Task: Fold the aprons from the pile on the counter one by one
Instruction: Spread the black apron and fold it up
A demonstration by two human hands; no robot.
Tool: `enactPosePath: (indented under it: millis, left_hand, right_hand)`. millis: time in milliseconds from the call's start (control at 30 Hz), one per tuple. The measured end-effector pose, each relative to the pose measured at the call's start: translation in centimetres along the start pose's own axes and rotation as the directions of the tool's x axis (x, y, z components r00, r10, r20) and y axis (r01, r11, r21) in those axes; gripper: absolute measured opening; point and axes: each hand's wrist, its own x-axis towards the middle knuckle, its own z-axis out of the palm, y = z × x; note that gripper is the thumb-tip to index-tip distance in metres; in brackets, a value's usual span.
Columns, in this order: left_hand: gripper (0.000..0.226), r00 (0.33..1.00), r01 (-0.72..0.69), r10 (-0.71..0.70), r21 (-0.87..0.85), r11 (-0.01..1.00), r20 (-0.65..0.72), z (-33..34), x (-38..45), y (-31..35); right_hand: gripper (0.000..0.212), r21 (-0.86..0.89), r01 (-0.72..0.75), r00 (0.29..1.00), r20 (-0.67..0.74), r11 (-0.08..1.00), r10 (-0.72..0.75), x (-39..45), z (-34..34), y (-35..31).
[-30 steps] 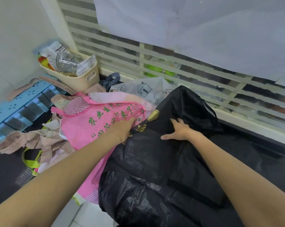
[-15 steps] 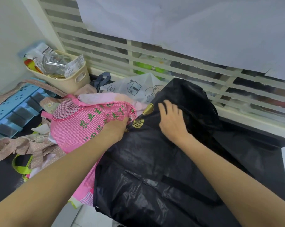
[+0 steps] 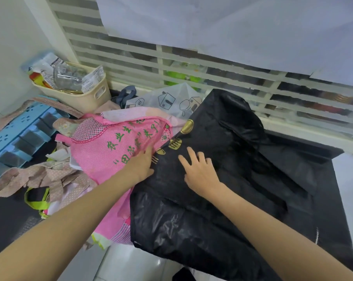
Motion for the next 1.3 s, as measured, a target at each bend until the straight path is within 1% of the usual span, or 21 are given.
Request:
enactPosePath:
  millis: [67, 167, 200, 267, 333, 400, 433, 500, 567, 600, 700, 767, 800, 867, 933, 967, 1033, 1100, 1167, 1233, 1300]
  left_hand:
    - [0.066, 0.999, 0.003, -0.004, 0.010, 1.000, 0.043, 0.2, -0.9, -0.3]
    - [0.060, 0.996, -0.011, 0.015, -0.055, 0.998, 0.086, 1.0, -2.9, -1.7]
    - [0.062, 0.996, -0.028, 0.037, -0.100, 0.995, 0.084, 1.4, -3.3, -2.1]
    - [0.064, 0.993, -0.074, 0.094, -0.238, 0.969, 0.077, 1.6, -4.4, -3.2]
    - [0.054, 0.979, -0.115, 0.174, -0.411, 0.904, 0.109, 1.4, -5.4, -4.1]
    - [0.048, 0.959, -0.153, 0.249, -0.491, 0.857, 0.135, 1.1, -6.3, -4.7]
    - [0.050, 0.944, -0.220, 0.306, -0.453, 0.864, 0.126, 1.1, -6.5, -4.9]
    - [0.049, 0.896, -0.410, 0.429, -0.154, 0.899, 0.116, 1.1, -6.3, -5.1]
    - [0.041, 0.865, -0.501, 0.483, 0.245, 0.830, 0.134, 1.2, -6.3, -4.7]
    - [0.038, 0.859, -0.506, 0.498, 0.355, 0.786, 0.120, 1.0, -6.5, -4.0]
    - [0.029, 0.816, -0.544, 0.576, 0.405, 0.735, 0.050, 0.2, -6.9, -1.8]
    - [0.031, 0.789, -0.582, 0.613, 0.374, 0.722, 0.042, -0.3, -6.6, -0.4]
    - [0.031, 0.794, -0.580, 0.607, 0.345, 0.738, 0.039, -0.6, -6.4, 0.2]
    - [0.031, 0.815, -0.565, 0.579, 0.233, 0.792, 0.010, -1.2, -6.0, 1.0]
    - [0.030, 0.829, -0.550, 0.556, 0.095, 0.830, -0.058, -2.0, -5.5, 1.6]
    - [0.031, 0.835, -0.542, 0.544, 0.045, 0.839, -0.079, -2.4, -5.3, 1.9]
    - [0.034, 0.861, -0.502, 0.500, -0.002, 0.865, -0.089, -3.0, -5.1, 2.1]
    - [0.037, 0.905, -0.417, 0.418, 0.027, 0.908, -0.078, -3.3, -5.2, 2.0]
    - [0.039, 0.930, -0.354, 0.357, 0.042, 0.934, -0.093, -3.0, -5.1, 1.7]
    - [0.042, 0.956, -0.275, 0.271, -0.027, 0.961, -0.109, -3.0, -5.2, 1.4]
    - [0.037, 0.982, -0.177, 0.172, -0.056, 0.983, -0.084, -2.9, -5.1, 0.5]
  right_hand:
    - [0.088, 0.000, -0.057, 0.997, 0.057, 0.998, 0.057, -1.1, 0.6, -0.9]
    - [0.099, 0.134, -0.195, 0.927, 0.349, 0.972, 0.137, -2.3, 2.0, -1.7]
    - [0.101, 0.158, -0.230, 0.905, 0.398, 0.960, 0.151, -2.4, 2.4, -1.6]
    - [0.103, 0.167, -0.268, 0.890, 0.420, 0.949, 0.177, -2.5, 2.9, -1.9]
    - [0.103, 0.157, -0.285, 0.881, 0.431, 0.946, 0.194, -2.5, 3.3, -2.2]
    - [0.099, 0.168, -0.297, 0.879, 0.433, 0.940, 0.200, -2.6, 3.0, -2.6]
    - [0.093, 0.170, -0.299, 0.886, 0.414, 0.939, 0.208, -2.9, 2.8, -2.8]
    - [0.079, 0.187, -0.293, 0.919, 0.327, 0.938, 0.222, -3.4, 2.2, -3.3]
    - [0.070, 0.267, -0.282, 0.946, 0.235, 0.922, 0.222, -4.1, 1.1, -4.4]
    - [0.071, 0.294, -0.274, 0.951, 0.222, 0.915, 0.214, -4.4, 0.6, -5.0]
    - [0.093, 0.443, -0.229, 0.931, 0.359, 0.866, 0.063, -4.6, -0.1, -7.0]
    - [0.106, 0.687, -0.245, 0.913, 0.402, 0.684, -0.077, -5.0, -0.9, -8.3]
    - [0.102, 0.757, -0.277, 0.927, 0.374, 0.591, -0.044, -5.3, -1.4, -8.9]
    - [0.079, 0.806, -0.378, 0.925, 0.311, 0.455, 0.217, -6.2, -1.8, -9.6]
    - [0.047, 0.781, -0.463, 0.848, 0.253, 0.419, 0.465, -7.4, -1.5, -9.5]
    - [0.035, 0.736, -0.513, 0.809, 0.244, 0.441, 0.535, -8.0, -1.2, -9.1]
    - [0.024, 0.593, -0.612, 0.769, 0.291, 0.524, 0.569, -9.2, -1.2, -7.7]
    - [0.010, 0.439, -0.663, 0.748, 0.409, 0.606, 0.522, -10.2, -1.7, -5.4]
    - [0.013, 0.297, -0.670, 0.714, 0.510, 0.681, 0.479, -10.7, -3.2, -2.6]
    - [0.007, 0.139, -0.648, 0.703, 0.487, 0.749, 0.518, -10.9, -5.2, 0.5]
    - [0.030, -0.066, -0.631, 0.684, 0.421, 0.773, 0.595, -11.0, -7.2, 3.4]
